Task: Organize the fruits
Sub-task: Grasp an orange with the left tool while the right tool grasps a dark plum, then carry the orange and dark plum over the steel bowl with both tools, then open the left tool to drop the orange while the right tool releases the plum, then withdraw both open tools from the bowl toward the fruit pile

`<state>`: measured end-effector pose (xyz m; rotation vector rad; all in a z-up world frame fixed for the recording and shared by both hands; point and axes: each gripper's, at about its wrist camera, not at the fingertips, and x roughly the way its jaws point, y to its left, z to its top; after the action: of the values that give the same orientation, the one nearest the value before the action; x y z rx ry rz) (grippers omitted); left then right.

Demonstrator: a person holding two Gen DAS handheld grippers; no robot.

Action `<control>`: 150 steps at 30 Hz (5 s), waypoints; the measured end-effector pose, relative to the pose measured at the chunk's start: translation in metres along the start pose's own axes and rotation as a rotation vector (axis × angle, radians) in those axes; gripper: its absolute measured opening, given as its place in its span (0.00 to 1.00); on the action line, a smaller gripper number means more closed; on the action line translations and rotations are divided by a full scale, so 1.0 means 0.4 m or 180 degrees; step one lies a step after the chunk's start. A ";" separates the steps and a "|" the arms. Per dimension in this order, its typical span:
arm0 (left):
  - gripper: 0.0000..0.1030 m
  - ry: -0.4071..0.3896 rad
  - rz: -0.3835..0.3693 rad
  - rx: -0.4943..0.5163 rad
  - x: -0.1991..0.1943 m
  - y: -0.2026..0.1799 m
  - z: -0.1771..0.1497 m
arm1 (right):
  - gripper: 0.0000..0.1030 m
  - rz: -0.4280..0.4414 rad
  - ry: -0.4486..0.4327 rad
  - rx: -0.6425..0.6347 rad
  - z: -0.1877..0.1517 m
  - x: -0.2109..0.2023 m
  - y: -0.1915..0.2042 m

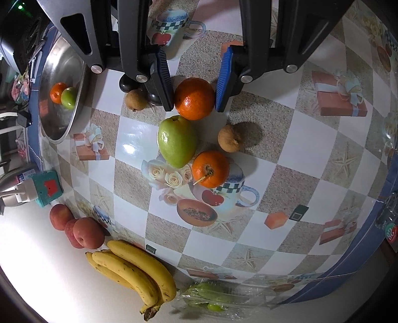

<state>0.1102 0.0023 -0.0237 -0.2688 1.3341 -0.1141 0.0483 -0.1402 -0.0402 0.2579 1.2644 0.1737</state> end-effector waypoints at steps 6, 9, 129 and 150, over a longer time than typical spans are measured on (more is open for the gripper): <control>0.35 -0.0050 0.0009 -0.0020 -0.011 0.003 0.001 | 0.24 0.0117 -0.0059 0.0014 -0.001 -0.027 0.003; 0.35 -0.0092 -0.0004 -0.0035 -0.023 0.008 0.003 | 0.24 0.0170 -0.0134 -0.0003 0.000 -0.050 0.011; 0.63 -0.0462 -0.0678 0.1322 -0.042 -0.437 -0.153 | 0.40 -0.0818 -0.1118 0.1859 -0.003 -0.295 -0.539; 0.95 -0.0254 -0.0251 0.0542 -0.015 -0.296 -0.081 | 0.67 -0.0779 -0.0863 0.1577 0.006 -0.259 -0.476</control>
<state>0.0857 -0.1145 0.0058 -0.1798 1.2269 -0.2792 0.0175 -0.3508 0.0010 0.5291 1.0420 -0.3799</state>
